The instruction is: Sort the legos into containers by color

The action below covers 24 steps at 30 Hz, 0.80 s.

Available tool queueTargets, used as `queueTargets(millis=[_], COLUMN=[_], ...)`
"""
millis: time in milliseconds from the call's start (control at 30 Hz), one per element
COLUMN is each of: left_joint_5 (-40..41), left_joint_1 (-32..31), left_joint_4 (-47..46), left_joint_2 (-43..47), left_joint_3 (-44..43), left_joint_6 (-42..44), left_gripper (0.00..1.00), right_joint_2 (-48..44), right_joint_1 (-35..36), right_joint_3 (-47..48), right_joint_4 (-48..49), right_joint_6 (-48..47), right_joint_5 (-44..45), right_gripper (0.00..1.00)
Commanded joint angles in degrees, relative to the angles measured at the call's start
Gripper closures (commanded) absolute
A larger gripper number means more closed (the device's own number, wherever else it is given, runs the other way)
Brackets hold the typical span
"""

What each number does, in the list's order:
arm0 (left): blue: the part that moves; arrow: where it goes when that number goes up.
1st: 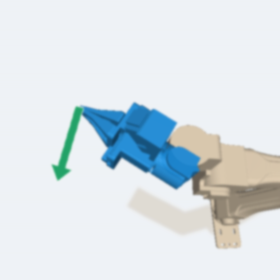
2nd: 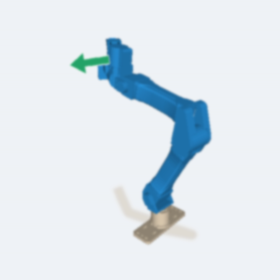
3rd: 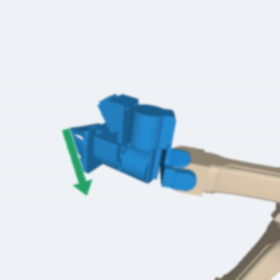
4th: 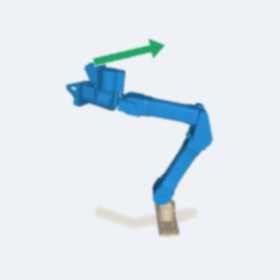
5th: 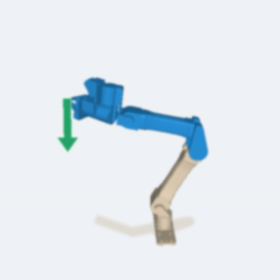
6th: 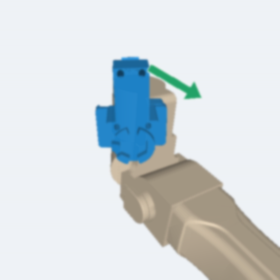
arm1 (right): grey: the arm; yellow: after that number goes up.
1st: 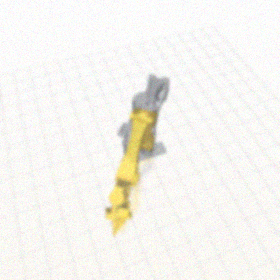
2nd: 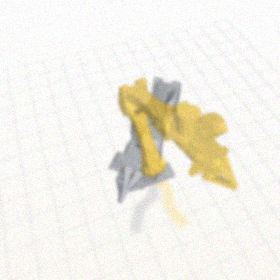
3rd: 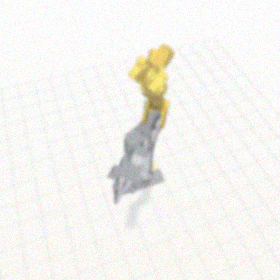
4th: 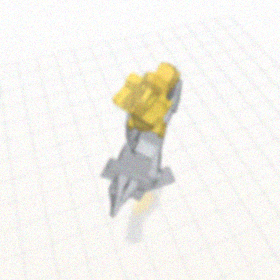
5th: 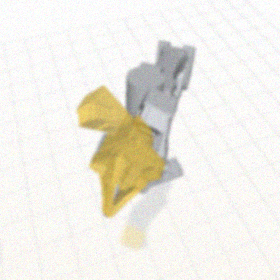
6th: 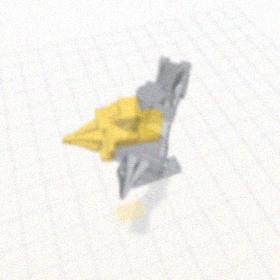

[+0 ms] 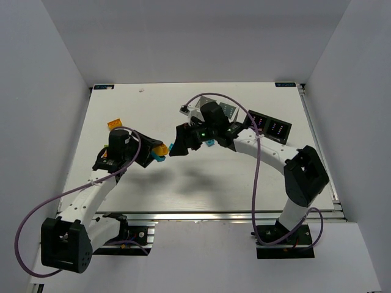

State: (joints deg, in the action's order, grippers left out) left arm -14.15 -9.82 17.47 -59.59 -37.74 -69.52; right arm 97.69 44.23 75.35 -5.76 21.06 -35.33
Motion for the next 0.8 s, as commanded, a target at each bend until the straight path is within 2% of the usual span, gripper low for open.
queueTargets(millis=[0, 433, 767], left_joint_5=[0.5, -0.8, -0.7], left_joint_1=[-1.7, -2.8, -3.3], left_joint_4=[-4.2, -6.8, -7.3], left_joint_2=[0.2, 0.5, 0.1], left_joint_3=[-0.4, 2.1, 2.1], left_joint_6=[-2.9, -4.5, -4.9], left_gripper=[0.66, 0.66, 0.66], right_joint_2=[2.5, 6.1, 9.2], right_joint_1=[1.2, 3.5, 5.3], right_joint_3=[3.5, 7.4, 10.4], right_joint_4=[2.6, 3.6, 2.5], right_joint_6=[2.9, 2.4, 3.9], right_joint_5=[3.6, 5.5, 9.3], right_gripper=[0.11, 0.13, 0.19])
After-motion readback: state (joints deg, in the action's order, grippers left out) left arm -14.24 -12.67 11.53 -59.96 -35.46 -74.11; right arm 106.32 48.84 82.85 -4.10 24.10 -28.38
